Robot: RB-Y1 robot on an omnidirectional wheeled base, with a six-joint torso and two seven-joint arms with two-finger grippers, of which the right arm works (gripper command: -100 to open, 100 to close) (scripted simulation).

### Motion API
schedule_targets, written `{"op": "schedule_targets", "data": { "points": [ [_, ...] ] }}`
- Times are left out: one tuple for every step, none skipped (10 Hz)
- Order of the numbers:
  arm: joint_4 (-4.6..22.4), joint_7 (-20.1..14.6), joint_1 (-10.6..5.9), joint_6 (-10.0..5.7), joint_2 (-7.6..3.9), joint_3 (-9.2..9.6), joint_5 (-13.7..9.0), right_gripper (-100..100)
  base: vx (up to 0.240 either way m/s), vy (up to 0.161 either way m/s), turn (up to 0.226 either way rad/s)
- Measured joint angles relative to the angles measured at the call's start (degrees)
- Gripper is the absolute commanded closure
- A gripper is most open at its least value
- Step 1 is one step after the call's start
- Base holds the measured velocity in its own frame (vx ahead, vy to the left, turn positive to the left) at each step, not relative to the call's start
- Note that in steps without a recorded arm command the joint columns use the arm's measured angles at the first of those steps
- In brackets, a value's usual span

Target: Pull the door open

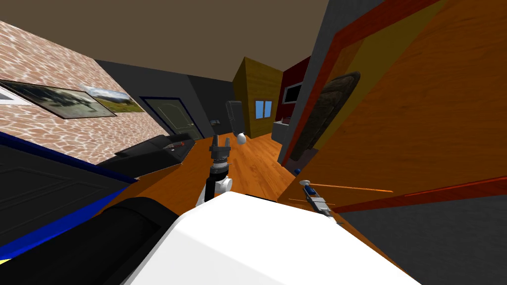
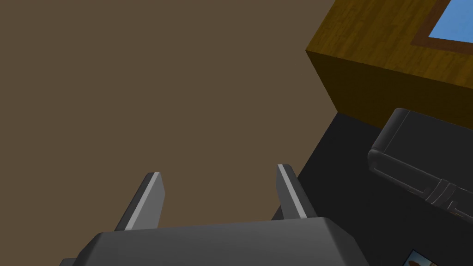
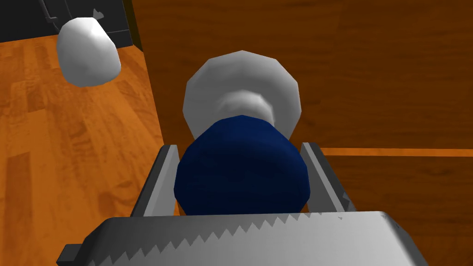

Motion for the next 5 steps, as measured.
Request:
{"op": "schedule_targets", "data": {
  "points": [
    [0.03, -0.27, 0.46, -0.75, -0.33, 0.33, 0.11, 100, -0.200, -0.060, 0.116],
    [0.20, -0.55, 0.72, -1.35, -0.61, 0.60, 0.19, 100, -0.187, -0.063, 0.111],
    [0.91, -0.94, 0.75, -2.19, -0.70, 0.89, 0.31, 100, -0.082, -0.028, 0.023],
    [1.06, -1.03, 0.85, -2.30, -0.66, 1.01, 0.38, 100, -0.105, -0.045, 0.120],
    [1.34, -1.14, 0.84, -2.39, -0.65, 1.09, 0.38, 100, -0.168, -0.084, 0.153]
  ]
}}
